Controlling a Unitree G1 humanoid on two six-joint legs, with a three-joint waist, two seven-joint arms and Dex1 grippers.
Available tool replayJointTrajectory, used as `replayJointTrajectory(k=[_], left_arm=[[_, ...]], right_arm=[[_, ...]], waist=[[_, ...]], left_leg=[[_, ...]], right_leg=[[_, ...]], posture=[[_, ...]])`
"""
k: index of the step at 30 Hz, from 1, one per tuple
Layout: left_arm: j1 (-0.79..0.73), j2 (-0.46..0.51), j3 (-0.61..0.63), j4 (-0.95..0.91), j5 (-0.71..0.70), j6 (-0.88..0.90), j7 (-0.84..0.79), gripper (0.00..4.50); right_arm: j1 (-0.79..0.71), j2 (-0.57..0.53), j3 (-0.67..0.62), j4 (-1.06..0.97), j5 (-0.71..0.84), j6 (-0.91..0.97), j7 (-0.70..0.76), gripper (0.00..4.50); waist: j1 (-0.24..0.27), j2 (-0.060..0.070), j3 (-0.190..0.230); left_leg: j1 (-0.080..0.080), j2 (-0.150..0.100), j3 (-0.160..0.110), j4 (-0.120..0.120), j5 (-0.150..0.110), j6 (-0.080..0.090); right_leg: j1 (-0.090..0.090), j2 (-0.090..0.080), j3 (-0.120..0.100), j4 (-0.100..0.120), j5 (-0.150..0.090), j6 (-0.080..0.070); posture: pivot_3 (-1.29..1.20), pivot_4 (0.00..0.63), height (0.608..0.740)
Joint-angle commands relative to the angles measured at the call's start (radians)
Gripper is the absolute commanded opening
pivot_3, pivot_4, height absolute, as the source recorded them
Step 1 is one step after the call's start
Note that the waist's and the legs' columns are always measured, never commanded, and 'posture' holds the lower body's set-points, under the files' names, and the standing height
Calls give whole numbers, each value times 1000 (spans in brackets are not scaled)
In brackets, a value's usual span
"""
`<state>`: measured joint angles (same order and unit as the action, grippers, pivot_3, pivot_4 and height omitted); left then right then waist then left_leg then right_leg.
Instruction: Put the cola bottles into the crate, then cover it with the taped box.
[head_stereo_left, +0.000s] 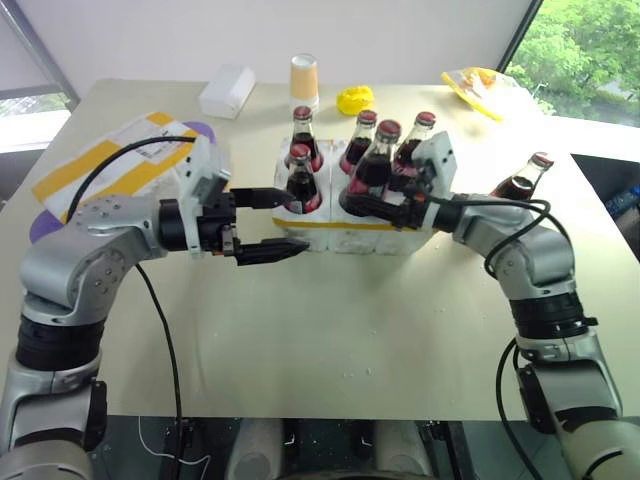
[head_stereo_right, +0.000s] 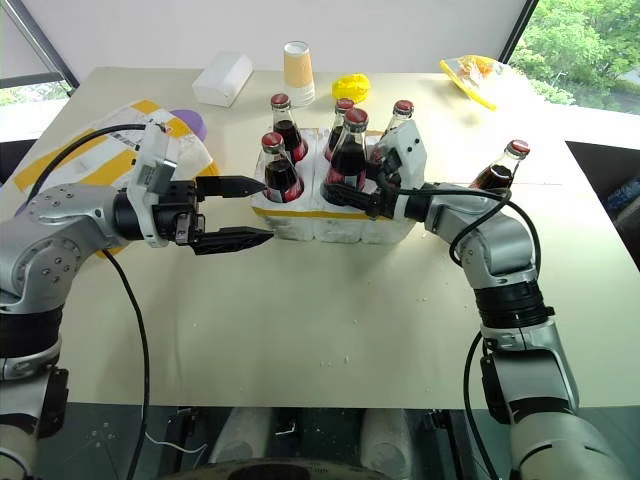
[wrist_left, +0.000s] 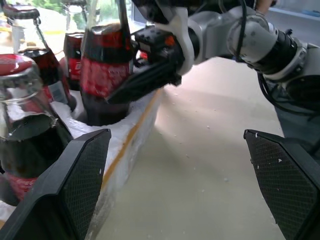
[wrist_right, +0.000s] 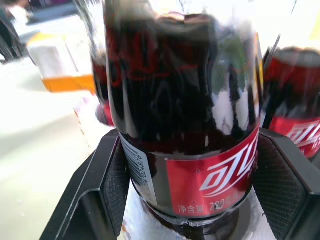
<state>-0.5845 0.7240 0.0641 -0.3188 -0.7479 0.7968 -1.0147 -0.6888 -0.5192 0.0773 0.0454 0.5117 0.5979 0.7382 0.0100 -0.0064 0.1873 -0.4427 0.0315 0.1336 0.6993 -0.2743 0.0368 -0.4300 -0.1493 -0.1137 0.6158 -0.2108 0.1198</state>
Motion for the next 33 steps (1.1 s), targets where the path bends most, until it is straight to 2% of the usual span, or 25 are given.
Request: replayJointTrajectory(k=[1, 2, 5, 10, 13, 16, 18, 22, 27, 33], left_arm=[[1, -12, 31, -48, -23, -16, 31, 4500], [1, -18, 29, -52, -25, -16, 39, 4500], [0, -31, 24, -56, -19, -22, 60, 4500], [23, -49, 32, -65, -7, -25, 115, 4500], [43, -53, 46, -87, -19, -20, 147, 4500], [53, -68, 44, -103, -10, -23, 190, 4500], [57, -77, 40, -107, -5, -25, 208, 4500], [58, -82, 20, -105, 7, -29, 213, 4500], [33, -92, -2, -88, 10, -33, 203, 4500], [13, -99, -4, -87, -10, -20, 199, 4500]], right_arm=[[-11, 25, -2, -6, -21, -7, 6, 4179], [-8, 32, -1, -5, -31, -9, 0, 4434], [0, 40, -19, -20, -54, -22, -22, 4434], [93, -19, -166, -219, 9, 52, -89, 4434], [221, -56, -300, -410, 92, 139, -147, 4434], [461, -70, -486, -649, 180, 251, -235, 4434], [587, -38, -570, -750, 201, 284, -312, 4434], [761, 86, -664, -817, 115, 278, -516, 4434], [739, 151, -670, -749, 49, 189, -617, 4434], [621, 135, -646, -584, 33, 100, -599, 4434]], waist=[[-2, 0, 0], [-3, 0, 0], [-8, 0, 0], [-1, 0, 0], [6, 0, 0], [9, -1, -1], [5, -1, -1], [-2, 0, -2], [-2, 3, -3], [0, 3, -3]], left_leg=[[0, 0, 0, 0, 0, 0], [0, 0, 0, 0, 0, 0], [1, 0, 0, 0, 0, -1], [1, 0, -1, 0, 1, -1], [0, 0, -2, -1, 1, -1], [0, 0, -3, -1, 0, -1], [1, 0, -3, -2, 0, -1], [2, 0, -3, -1, 0, -1], [3, 0, -3, -1, 0, -2], [3, 0, -3, -1, 0, -1]], right_leg=[[0, 0, 0, 0, 0, 0], [1, 0, 0, 0, 0, 0], [1, 0, 0, 0, 0, 0], [1, 0, 0, 0, 0, 0], [1, 0, -1, 0, 0, 0], [2, 0, -2, -2, 0, 0], [2, 0, -2, -2, 0, 0], [3, 0, -1, -1, 0, 0], [2, 0, 1, -1, 0, 0], [2, 0, 1, 0, 0, 0]], posture=[[0, 150, 740], [0, 150, 740], [0, 150, 740], [0, 150, 740], [0, 150, 740], [0, 150, 740], [0, 150, 740], [0, 150, 740], [0, 150, 740], [0, 150, 740]])
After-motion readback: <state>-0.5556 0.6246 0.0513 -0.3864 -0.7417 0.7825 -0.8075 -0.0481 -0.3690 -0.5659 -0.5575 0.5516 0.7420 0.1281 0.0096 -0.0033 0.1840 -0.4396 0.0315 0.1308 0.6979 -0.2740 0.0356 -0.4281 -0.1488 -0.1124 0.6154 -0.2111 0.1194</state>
